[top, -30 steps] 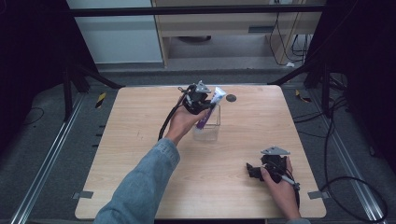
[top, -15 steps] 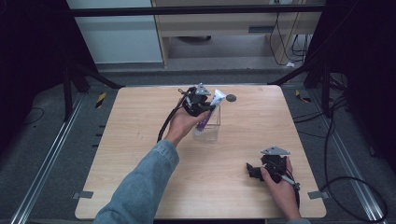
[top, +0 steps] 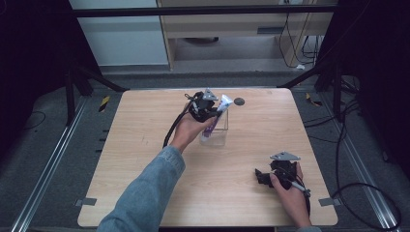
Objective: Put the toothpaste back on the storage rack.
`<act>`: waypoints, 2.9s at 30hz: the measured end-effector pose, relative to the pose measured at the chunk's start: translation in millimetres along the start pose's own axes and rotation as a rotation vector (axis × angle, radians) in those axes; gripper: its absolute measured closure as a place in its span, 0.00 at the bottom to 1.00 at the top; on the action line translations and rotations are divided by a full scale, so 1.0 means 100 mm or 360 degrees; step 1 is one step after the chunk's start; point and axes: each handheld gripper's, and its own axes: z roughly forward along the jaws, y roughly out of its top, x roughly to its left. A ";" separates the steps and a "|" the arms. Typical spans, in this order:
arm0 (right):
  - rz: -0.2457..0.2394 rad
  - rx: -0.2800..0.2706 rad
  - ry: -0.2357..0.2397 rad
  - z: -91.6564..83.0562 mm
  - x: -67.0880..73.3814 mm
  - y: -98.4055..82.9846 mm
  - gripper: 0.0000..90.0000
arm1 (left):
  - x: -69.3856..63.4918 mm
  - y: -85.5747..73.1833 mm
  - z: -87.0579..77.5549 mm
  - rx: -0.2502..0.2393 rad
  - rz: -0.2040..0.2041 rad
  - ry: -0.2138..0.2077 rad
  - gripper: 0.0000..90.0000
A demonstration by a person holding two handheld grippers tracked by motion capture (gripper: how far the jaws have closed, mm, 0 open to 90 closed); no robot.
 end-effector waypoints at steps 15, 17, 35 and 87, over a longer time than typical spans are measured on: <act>0.0007 -0.0002 0.0004 0.00 0.00 0.00 0.00 | -0.03 -0.03 0.04 0.0022 -0.0008 -0.0007 0.88; 0.0005 -0.0001 0.0003 0.00 0.00 0.00 0.00 | -0.03 -0.03 0.05 0.0032 -0.0004 -0.0008 0.88; 0.0001 -0.0002 0.0001 0.00 0.00 0.00 0.00 | -0.06 0.01 0.15 0.0068 -0.0030 0.0047 0.88; 0.0001 0.0000 0.0001 0.00 0.00 0.00 0.00 | -0.03 0.02 0.19 0.0098 -0.0060 0.0084 0.76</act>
